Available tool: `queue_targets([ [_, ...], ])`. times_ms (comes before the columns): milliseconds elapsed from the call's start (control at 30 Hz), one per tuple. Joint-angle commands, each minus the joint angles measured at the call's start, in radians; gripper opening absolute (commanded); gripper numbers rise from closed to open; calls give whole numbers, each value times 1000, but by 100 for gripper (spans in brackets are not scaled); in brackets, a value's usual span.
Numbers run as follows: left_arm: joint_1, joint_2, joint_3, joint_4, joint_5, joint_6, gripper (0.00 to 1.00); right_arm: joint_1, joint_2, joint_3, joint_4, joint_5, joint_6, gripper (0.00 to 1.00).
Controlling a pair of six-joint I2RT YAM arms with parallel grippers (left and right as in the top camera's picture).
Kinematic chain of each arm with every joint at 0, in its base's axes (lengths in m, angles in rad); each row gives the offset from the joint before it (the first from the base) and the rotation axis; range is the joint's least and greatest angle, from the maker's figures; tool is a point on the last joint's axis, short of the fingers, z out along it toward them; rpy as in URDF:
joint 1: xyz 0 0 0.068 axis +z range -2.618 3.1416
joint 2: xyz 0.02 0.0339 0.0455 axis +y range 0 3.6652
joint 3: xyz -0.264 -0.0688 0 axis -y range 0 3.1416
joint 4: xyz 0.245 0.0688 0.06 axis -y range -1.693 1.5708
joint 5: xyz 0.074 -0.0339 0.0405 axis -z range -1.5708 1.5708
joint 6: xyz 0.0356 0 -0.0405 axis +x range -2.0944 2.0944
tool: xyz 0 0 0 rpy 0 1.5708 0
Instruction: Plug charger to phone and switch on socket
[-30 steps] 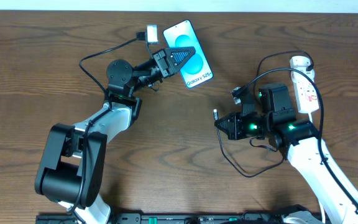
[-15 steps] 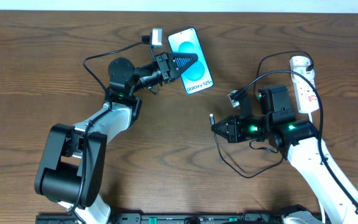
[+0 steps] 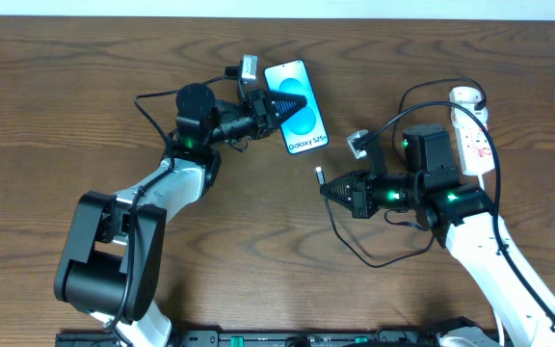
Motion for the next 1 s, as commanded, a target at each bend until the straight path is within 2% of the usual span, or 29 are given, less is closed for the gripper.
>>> queue_targets([
  [0,-18,-14,26,11,26,30,8,-3,-14,2,28,-28,-3,1],
  [233,-37,-14,26,16,44,44,7,-4,-14,2,80,-32,155,1],
  [367,-37,-14,26,22,56,43,7,-24,-13,1,96,-140,212,1],
  [733,-37,-14,26,155,84,-56,7,-50,81,-2,97,-244,214,1],
  [967,-32,-14,26,153,104,-50,7,-51,85,-2,103,-237,90,1],
])
